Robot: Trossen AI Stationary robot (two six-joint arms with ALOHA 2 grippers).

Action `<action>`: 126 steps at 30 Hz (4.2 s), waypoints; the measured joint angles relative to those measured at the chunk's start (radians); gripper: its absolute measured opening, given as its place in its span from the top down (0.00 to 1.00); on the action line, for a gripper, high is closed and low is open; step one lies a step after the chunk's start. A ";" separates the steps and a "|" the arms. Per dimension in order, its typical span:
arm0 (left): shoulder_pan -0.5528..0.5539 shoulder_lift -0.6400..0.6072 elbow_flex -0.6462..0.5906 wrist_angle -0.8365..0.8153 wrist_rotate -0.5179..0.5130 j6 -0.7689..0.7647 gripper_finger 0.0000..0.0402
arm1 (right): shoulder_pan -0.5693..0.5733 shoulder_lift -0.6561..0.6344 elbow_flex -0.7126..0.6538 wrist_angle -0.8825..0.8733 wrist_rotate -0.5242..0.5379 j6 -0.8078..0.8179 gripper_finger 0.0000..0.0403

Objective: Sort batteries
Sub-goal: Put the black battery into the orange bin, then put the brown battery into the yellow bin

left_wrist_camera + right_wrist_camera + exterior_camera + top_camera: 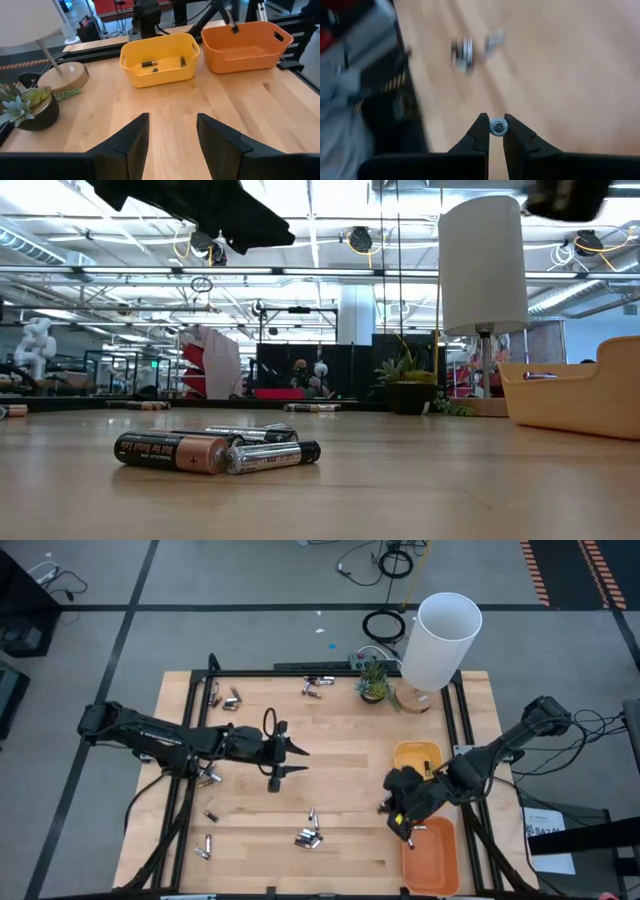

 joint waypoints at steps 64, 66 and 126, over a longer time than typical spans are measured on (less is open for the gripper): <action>-0.399 0.295 0.014 0.105 -0.135 -0.445 0.56 | 0.041 0.465 0.066 0.483 0.500 -0.475 0.59; -0.417 0.300 0.014 0.106 -0.173 -0.456 0.56 | 0.007 0.509 0.066 0.515 0.493 -0.470 0.60; -0.474 0.640 0.018 0.211 -0.095 -0.450 0.87 | -0.204 0.637 0.065 0.829 0.015 -0.943 0.68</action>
